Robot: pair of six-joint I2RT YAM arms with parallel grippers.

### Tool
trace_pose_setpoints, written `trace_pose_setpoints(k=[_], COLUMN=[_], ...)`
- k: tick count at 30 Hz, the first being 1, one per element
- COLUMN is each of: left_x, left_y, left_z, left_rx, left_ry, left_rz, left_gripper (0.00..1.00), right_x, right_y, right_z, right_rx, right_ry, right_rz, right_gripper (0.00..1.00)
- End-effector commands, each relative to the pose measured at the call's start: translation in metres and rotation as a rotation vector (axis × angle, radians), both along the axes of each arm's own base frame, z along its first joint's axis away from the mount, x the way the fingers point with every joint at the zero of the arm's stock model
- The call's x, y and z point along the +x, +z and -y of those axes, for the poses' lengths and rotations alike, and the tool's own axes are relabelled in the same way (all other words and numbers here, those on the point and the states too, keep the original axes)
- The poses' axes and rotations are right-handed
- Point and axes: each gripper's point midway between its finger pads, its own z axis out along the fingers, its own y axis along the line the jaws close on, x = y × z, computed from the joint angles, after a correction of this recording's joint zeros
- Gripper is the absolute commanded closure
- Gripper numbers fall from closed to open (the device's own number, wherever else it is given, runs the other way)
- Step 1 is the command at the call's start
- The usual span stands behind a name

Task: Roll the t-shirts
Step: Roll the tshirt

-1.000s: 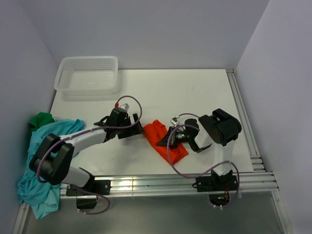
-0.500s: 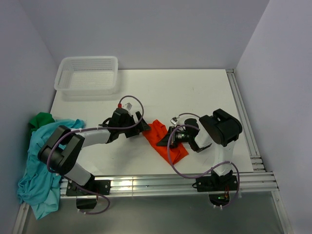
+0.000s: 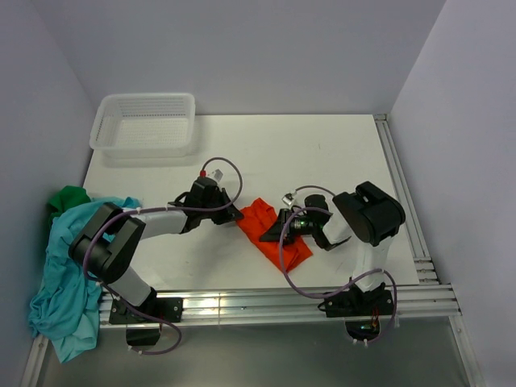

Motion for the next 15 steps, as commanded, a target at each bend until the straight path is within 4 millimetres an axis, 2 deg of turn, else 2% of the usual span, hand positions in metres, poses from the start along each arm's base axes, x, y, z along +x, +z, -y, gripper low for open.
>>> trace_pose_setpoints(k=[1,2,3,5,6,7,8,9,10,11,13,14,15], left_x=[0.014,0.013,0.017,0.018,0.023,0.02,0.02,0.022,0.022,0.024,0.024,0.024,0.024], left_y=[0.012,0.01,0.015,0.013,0.017,0.011,0.009,0.011,0.007,0.007,0.006,0.005,0.005], left_z=[-0.001,-0.005,-0.004,-0.007,-0.008,-0.011,-0.011,-0.011,-0.013,-0.014,-0.015,-0.014,-0.013], left_rx=[0.059,0.086,0.093,0.133,0.151,0.18,0.192,0.203,0.222,0.23,0.242,0.242,0.242], left_ry=[0.0,0.003,0.001,-0.011,-0.004,-0.016,-0.018,-0.016,-0.017,-0.013,-0.016,-0.019,-0.023], left_rz=[0.055,0.043,0.055,0.053,0.06,0.041,0.036,0.038,0.03,0.031,0.027,0.025,0.026], left_gripper=[1.0,1.0,1.0,1.0,1.0,1.0,1.0,0.99,1.0,1.0,1.0,1.0,1.0], right_x=[0.001,0.003,0.006,0.009,0.013,0.012,0.016,0.018,0.015,0.02,0.014,0.019,0.016], right_y=[-0.031,-0.03,-0.026,-0.028,-0.02,-0.026,-0.022,-0.013,-0.014,-0.003,-0.001,0.002,0.01], right_z=[0.015,0.015,0.016,0.019,0.02,0.026,0.026,0.027,0.031,0.031,0.036,0.04,0.043], right_rx=[-0.15,-0.159,-0.167,-0.216,-0.226,-0.277,-0.294,-0.3,-0.333,-0.342,-0.386,-0.421,-0.442], right_ry=[-0.06,-0.061,-0.058,-0.071,-0.068,-0.083,-0.087,-0.084,-0.084,-0.096,-0.093,-0.117,-0.118], right_rz=[-0.026,-0.016,0.022,0.025,0.077,0.059,0.079,0.132,0.122,0.175,0.177,0.204,0.229], right_gripper=[0.85,0.8,0.7,0.61,0.56,0.53,0.51,0.47,0.46,0.44,0.4,0.38,0.35])
